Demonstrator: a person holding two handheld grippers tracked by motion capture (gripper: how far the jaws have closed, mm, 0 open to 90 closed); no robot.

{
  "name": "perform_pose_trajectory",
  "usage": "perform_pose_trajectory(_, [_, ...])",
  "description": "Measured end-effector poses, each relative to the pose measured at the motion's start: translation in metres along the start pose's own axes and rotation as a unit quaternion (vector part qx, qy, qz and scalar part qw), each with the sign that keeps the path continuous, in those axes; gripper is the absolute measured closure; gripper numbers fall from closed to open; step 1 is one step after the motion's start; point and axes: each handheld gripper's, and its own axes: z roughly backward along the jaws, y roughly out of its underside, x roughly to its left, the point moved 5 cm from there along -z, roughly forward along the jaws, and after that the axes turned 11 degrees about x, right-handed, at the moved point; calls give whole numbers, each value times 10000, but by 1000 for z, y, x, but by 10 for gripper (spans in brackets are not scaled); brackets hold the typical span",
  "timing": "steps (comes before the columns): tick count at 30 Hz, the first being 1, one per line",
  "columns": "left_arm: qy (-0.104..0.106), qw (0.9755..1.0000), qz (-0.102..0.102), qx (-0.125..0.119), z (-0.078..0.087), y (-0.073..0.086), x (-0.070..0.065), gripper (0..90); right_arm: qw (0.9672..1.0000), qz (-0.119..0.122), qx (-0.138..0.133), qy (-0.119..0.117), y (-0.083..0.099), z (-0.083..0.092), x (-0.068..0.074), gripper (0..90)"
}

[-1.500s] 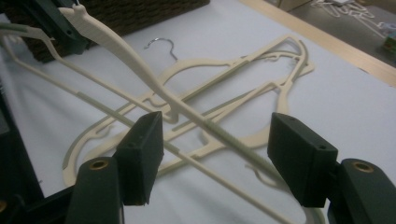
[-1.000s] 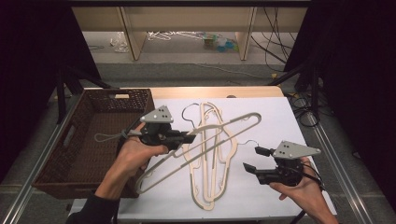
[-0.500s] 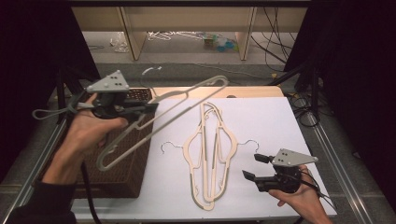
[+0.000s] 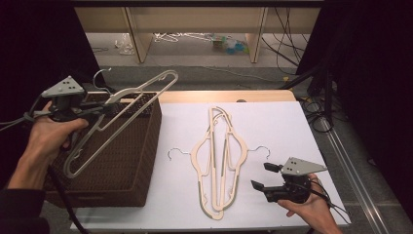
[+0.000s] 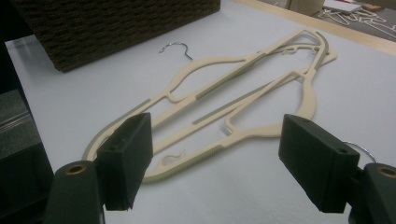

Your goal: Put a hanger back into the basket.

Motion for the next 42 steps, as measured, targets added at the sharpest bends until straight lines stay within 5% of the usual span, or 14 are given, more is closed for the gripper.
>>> perform_pose_trajectory(19, [-90,9986,499,177,-6,67,45,855,9999,-10,-18,-100,2,-4,2,265])
perform_pose_trajectory(42, [30,9950,622,779,-46,100,49,854,9999,-10,28,-146,4,-8,2,260])
